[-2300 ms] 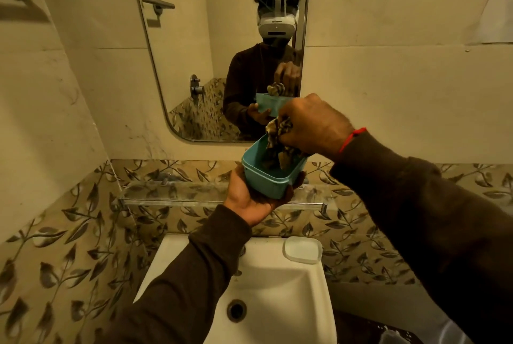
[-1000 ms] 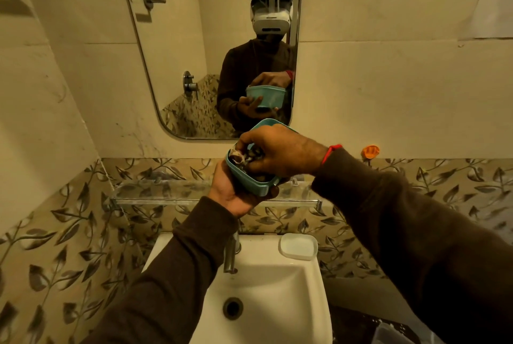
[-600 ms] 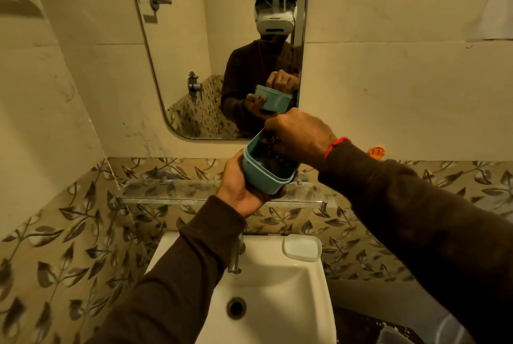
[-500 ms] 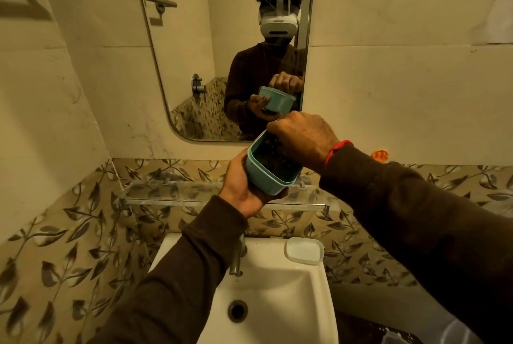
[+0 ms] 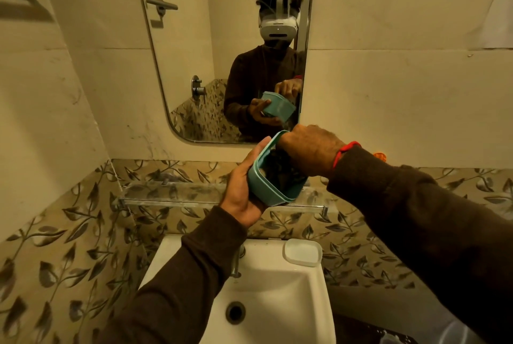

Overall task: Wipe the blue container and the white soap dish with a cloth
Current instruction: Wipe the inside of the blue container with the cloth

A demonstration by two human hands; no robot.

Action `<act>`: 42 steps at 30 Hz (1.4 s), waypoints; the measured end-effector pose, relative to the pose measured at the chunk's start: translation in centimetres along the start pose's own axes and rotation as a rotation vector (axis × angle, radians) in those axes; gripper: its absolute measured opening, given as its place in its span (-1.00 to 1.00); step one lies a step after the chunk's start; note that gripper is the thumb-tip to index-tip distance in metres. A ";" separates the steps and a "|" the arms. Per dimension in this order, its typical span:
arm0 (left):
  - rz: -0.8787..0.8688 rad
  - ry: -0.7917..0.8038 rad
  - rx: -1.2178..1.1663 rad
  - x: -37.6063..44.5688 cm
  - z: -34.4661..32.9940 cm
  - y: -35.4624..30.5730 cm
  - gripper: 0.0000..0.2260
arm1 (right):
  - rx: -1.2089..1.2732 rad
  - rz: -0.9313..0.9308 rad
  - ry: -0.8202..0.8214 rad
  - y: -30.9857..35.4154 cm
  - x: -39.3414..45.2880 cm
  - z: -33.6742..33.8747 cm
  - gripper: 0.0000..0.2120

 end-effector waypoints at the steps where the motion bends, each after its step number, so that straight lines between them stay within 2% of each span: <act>1: -0.026 -0.003 0.017 0.0 0.2 0.0 -0.66 | 0.021 -0.003 0.028 -0.1 -0.1 -0.1 -0.68; 5: -0.100 -0.009 0.040 0.4 0.5 -0.1 -0.65 | 0.088 0.030 0.103 1.2 -0.5 -0.3 -0.70; 10: -0.179 -0.006 0.039 0.6 1.1 -0.3 -0.64 | 0.287 0.042 0.171 2.5 -0.6 -0.9 -0.70; 14: -0.186 0.009 0.009 0.4 1.2 -0.5 -0.63 | 0.546 -0.025 0.210 2.3 -0.6 -1.4 -0.71; 20: -0.157 0.018 -0.048 0.3 0.5 -0.5 -0.63 | 1.050 -0.243 0.130 1.9 -0.5 -0.7 -0.78; 23: -0.148 0.031 -0.051 0.2 0.3 -1.0 -0.64 | 1.262 -0.249 0.168 1.5 -1.1 -1.0 -0.83; 25: -0.142 0.034 -0.046 0.2 0.3 -1.3 -0.64 | 1.430 -0.240 0.188 1.0 -1.4 -1.1 -0.79; 29: -0.113 -0.003 -0.028 0.5 0.4 -1.6 -0.60 | 1.730 -0.219 0.117 -0.2 -1.4 -1.2 -0.70; 32: -0.036 -0.065 -0.060 0.3 1.0 -1.2 -0.51 | 2.064 -0.145 0.063 -0.9 -1.4 -1.1 -0.67; 34: 0.016 -0.079 -0.127 0.1 1.6 -0.9 -0.54 | 2.244 -0.102 -0.016 -1.7 -1.4 -1.0 -0.66; 38: 0.061 -0.058 -0.248 -0.1 2.0 -0.9 -0.53 | 2.409 -0.101 -0.255 -3.8 -1.4 -0.3 -0.63; 42: 0.114 -0.085 -0.394 -0.3 1.9 -0.8 -0.47 | 2.461 -0.100 -0.369 -5.3 -1.3 0.6 -0.63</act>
Point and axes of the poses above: each hand's wrist, its own x-axis towards the middle knuckle, its own z-axis out of the back of the hand, y = z × x, the point moved 5 cm from there along x, towards the middle knuckle, and after that the axes turned 3 degrees about -z, right-handed, at the moved point
